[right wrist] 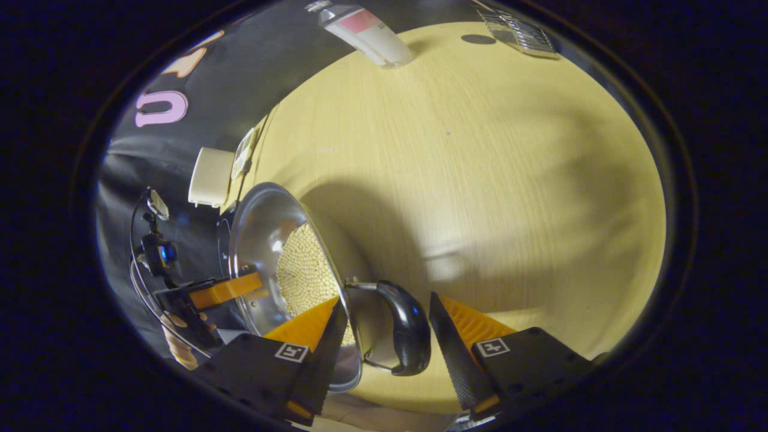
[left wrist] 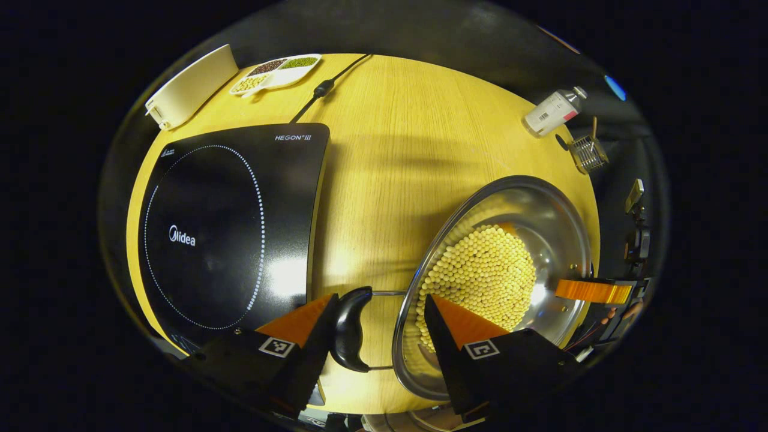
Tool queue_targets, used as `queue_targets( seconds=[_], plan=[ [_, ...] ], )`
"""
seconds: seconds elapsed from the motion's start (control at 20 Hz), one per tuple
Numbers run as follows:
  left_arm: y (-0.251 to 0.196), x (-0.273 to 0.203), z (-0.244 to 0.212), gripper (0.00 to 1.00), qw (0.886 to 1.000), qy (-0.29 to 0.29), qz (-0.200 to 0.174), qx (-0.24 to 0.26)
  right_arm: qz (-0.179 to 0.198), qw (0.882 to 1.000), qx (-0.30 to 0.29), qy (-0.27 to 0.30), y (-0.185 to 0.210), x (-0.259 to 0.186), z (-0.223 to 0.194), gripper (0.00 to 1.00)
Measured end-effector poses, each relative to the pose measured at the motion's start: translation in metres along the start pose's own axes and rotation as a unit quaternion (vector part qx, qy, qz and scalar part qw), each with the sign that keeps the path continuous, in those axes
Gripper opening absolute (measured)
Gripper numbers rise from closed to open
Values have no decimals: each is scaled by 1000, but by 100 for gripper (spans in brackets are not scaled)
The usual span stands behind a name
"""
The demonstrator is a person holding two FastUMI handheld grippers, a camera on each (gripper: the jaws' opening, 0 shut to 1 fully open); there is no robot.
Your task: First push the handle of the pot to place it horizontally, then grasp the pot with both hands and set it on the induction cooktop.
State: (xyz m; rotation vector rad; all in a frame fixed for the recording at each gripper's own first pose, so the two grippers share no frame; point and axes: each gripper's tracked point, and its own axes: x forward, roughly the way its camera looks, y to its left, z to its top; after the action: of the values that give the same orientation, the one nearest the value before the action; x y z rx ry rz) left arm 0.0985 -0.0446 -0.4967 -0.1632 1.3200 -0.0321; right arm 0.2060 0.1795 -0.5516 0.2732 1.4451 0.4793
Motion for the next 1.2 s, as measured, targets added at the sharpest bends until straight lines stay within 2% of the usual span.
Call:
queue_targets(
  seconds=[0.05,0.1,0.15,0.2,0.3,0.35,0.4,0.45,0.5,0.55,0.8,1.0,1.15,1.2],
  plan=[
    [4,0,0,83,1000,3,9,-1,-2,1000,3,-3,0,4,3,75],
    [5,1,0,84,1000,6,13,1,4,1000,7,1,2,8,3,58],
    [6,3,-2,72,1000,12,15,3,-5,1000,1,9,-1,10,-1,51],
    [6,2,-1,74,1000,13,17,7,-3,1000,-5,15,-1,12,-4,51],
    [7,1,-1,71,999,18,22,18,-4,1000,-11,18,-4,10,-3,57],
    [7,2,1,70,999,15,23,17,-7,1000,-11,18,-3,9,-4,51],
    [6,2,1,70,1000,15,23,14,-10,1000,-13,15,-4,11,-3,54],
    [6,1,0,68,1000,16,23,14,-16,1000,-13,14,-5,8,-3,50],
    [6,1,0,68,999,19,22,17,-25,1000,-15,12,-7,7,-2,50],
    [5,0,-1,69,999,21,22,19,-30,999,-21,10,-7,5,-1,54],
    [1,7,-4,67,999,27,7,37,-46,999,-27,-10,-16,-15,-1,55],
    [2,8,0,66,998,31,-6,48,-54,998,-20,-28,-20,-47,-20,50],
    [3,11,5,67,997,34,-15,70,-59,997,-4,-42,-21,-61,-35,50],
    [4,13,8,67,996,34,-18,79,-61,997,3,-48,-21,-65,-42,54]
  ],
)
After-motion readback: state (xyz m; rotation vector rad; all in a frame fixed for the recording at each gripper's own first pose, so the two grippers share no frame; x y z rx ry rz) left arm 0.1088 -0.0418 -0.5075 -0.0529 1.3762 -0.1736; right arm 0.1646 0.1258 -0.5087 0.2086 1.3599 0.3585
